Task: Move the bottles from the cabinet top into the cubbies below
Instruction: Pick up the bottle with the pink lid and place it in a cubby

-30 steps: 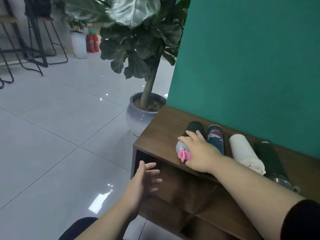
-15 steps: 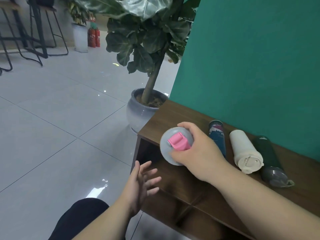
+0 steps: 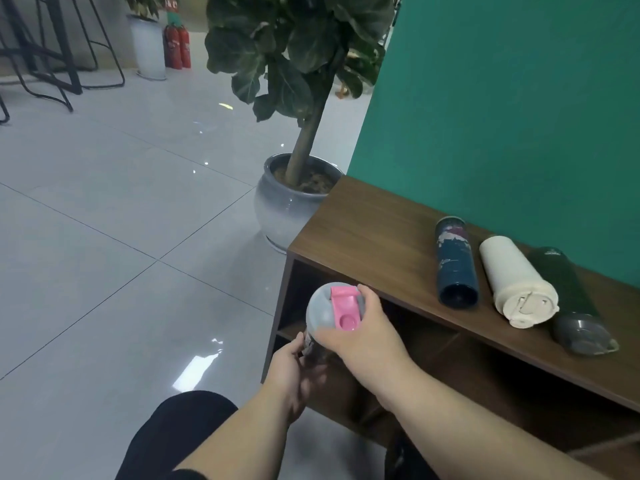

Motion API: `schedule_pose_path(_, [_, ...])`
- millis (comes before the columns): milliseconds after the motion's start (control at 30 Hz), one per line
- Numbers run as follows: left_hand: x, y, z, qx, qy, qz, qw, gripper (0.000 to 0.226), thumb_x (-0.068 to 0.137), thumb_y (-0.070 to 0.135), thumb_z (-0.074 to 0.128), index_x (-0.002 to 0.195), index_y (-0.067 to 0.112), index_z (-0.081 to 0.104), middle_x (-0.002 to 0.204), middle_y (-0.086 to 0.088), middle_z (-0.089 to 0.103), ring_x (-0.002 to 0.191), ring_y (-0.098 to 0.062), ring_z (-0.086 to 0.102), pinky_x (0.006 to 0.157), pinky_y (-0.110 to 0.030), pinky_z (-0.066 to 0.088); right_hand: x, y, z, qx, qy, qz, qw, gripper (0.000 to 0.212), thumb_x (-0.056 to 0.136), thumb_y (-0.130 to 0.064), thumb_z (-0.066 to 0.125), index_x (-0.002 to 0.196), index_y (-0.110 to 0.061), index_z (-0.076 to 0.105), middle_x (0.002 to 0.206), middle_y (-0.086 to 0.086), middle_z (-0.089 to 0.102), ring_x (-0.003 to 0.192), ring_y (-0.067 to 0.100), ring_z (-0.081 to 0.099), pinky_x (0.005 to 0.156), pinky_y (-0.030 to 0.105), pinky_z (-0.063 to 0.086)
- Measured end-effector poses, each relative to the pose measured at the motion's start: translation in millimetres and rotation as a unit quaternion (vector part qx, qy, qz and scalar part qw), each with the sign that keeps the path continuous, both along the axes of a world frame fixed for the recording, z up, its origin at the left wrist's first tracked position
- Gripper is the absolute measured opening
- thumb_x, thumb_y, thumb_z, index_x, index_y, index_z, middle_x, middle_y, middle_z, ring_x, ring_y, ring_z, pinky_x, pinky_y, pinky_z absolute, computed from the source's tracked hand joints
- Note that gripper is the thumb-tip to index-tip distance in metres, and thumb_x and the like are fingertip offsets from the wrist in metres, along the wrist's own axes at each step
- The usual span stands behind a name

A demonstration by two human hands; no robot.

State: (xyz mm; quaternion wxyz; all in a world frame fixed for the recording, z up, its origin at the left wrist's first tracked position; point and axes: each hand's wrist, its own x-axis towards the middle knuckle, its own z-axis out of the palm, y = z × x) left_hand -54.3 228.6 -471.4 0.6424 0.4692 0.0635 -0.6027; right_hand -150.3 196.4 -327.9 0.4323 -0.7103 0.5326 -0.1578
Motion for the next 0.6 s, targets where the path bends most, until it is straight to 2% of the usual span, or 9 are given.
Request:
schedule_pose_path(33, [1, -6, -7, 0.010, -0.001, 0.000, 1.000, 0.033, 0.106, 0.027, 0.047, 0.114, 0.003, 0.069, 0.062, -0.005, 0.073, 0.061, -0.028, 0.071, 0.068, -0.038, 0.053, 2, -4, -10, -0.010, 0.012, 0.012, 1.000, 0.106, 0.059, -0.040, 0.084, 0.149, -0.036, 0.026, 0.137, -0.010, 0.047, 0.119, 0.015, 0.055, 0.096, 0.034, 0.052])
schedule_pose_path(100, [2, -16, -16, 0.036, -0.002, -0.010, 0.999, 0.037, 0.105, 0.023, 0.046, 0.120, -0.001, 0.070, 0.083, -0.011, 0.075, 0.053, -0.024, 0.073, 0.061, -0.034, 0.056, 6, -12, -30, -0.024, 0.004, 0.021, 0.999, 0.100, 0.058, -0.041, 0.086, 0.140, -0.043, 0.029, 0.133, -0.017, 0.047, 0.119, 0.010, 0.054, 0.094, 0.028, 0.050])
schedule_pose_path(167, [5, -26, -30, 0.056, 0.008, -0.016, 0.998, 0.042, 0.104, 0.022, 0.044, 0.126, -0.003, 0.070, 0.114, -0.021, 0.076, 0.065, -0.026, 0.075, 0.053, -0.031, 0.058, 10, -21, -50, -0.041, -0.004, 0.004, 0.999, 0.091, 0.053, -0.045, 0.088, 0.124, -0.052, 0.032, 0.122, -0.021, 0.053, 0.109, 0.007, 0.059, 0.089, 0.028, 0.055])
schedule_pose_path(200, [7, -31, -37, 0.063, 0.015, -0.013, 0.998, 0.044, 0.103, 0.023, 0.043, 0.127, -0.002, 0.070, 0.123, -0.025, 0.075, 0.075, -0.030, 0.074, 0.052, -0.032, 0.059, 13, -25, -60, -0.045, -0.004, -0.007, 0.999, 0.091, 0.051, -0.047, 0.088, 0.123, -0.050, 0.034, 0.119, -0.020, 0.055, 0.106, 0.007, 0.061, 0.087, 0.029, 0.057])
schedule_pose_path(233, [9, -36, -45, 0.071, 0.016, -0.010, 0.997, 0.047, 0.101, 0.023, 0.042, 0.129, -0.001, 0.070, 0.126, -0.027, 0.074, 0.083, -0.035, 0.072, 0.053, -0.033, 0.059, 16, -29, -69, -0.046, -0.005, -0.015, 0.999, 0.094, 0.049, -0.048, 0.088, 0.127, -0.046, 0.035, 0.119, -0.019, 0.056, 0.105, 0.007, 0.061, 0.087, 0.031, 0.058])
schedule_pose_path(300, [13, -45, -53, 0.094, 0.002, 0.001, 0.996, 0.051, 0.099, 0.025, 0.039, 0.131, 0.000, 0.070, 0.116, -0.027, 0.074, 0.090, -0.040, 0.065, 0.055, -0.036, 0.057, 21, -36, -86, -0.044, -0.004, -0.029, 0.999, 0.102, 0.048, -0.048, 0.088, 0.134, -0.039, 0.034, 0.122, -0.014, 0.056, 0.106, 0.008, 0.061, 0.088, 0.033, 0.058])
schedule_pose_path(467, [21, -63, -69, 0.115, 0.015, 0.040, 0.992, 0.047, 0.100, 0.031, 0.041, 0.121, 0.005, 0.074, 0.092, -0.015, 0.074, 0.060, -0.024, 0.063, 0.049, -0.028, 0.048, 33, -53, -114, -0.047, 0.017, -0.046, 0.998, 0.110, 0.048, -0.048, 0.090, 0.139, -0.033, 0.031, 0.125, -0.004, 0.057, 0.107, 0.015, 0.063, 0.087, 0.037, 0.059])
schedule_pose_path(533, [23, -70, -72, 0.106, 0.029, 0.044, 0.993, 0.048, 0.098, 0.034, 0.044, 0.126, 0.009, 0.074, 0.103, -0.020, 0.078, 0.074, -0.029, 0.069, 0.057, -0.033, 0.052, 36, -59, -120, -0.046, 0.021, -0.047, 0.998, 0.111, 0.049, -0.047, 0.091, 0.140, -0.034, 0.029, 0.125, -0.004, 0.057, 0.108, 0.015, 0.063, 0.087, 0.037, 0.059])
schedule_pose_path(600, [23, -76, -76, 0.099, 0.047, 0.058, 0.992, 0.049, 0.098, 0.037, 0.048, 0.129, 0.010, 0.073, 0.124, -0.022, 0.077, 0.102, -0.037, 0.072, 0.078, -0.046, 0.060, 38, -65, -125, -0.048, 0.027, -0.049, 0.997, 0.112, 0.050, -0.046, 0.092, 0.142, -0.033, 0.030, 0.127, -0.004, 0.057, 0.110, 0.017, 0.063, 0.089, 0.038, 0.058])
